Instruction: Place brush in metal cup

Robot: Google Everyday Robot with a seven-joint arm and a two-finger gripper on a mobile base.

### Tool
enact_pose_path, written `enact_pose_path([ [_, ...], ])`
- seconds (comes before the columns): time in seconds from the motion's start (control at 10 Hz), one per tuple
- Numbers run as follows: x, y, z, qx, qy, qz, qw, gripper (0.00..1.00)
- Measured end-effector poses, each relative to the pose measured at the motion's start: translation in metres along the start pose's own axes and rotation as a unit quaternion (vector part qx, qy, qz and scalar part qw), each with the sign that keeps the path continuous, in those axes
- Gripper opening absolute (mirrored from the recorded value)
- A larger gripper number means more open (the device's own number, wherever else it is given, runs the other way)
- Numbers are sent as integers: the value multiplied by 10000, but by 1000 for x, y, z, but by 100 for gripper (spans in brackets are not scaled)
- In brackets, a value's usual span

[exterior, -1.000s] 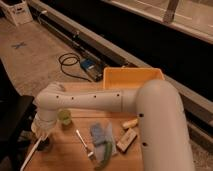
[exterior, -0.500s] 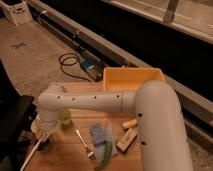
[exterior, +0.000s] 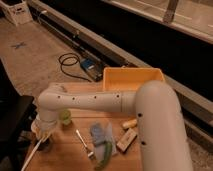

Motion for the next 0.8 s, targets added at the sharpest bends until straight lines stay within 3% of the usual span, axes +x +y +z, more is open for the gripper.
enact_pose_path([
  [0.3,0,2,-14,-48,190,38,9998,80],
  [0.5,3,9,-45,-112,573,143,9982,80],
  [0.8,6,21,-106,-213,1218,353,9917,80],
])
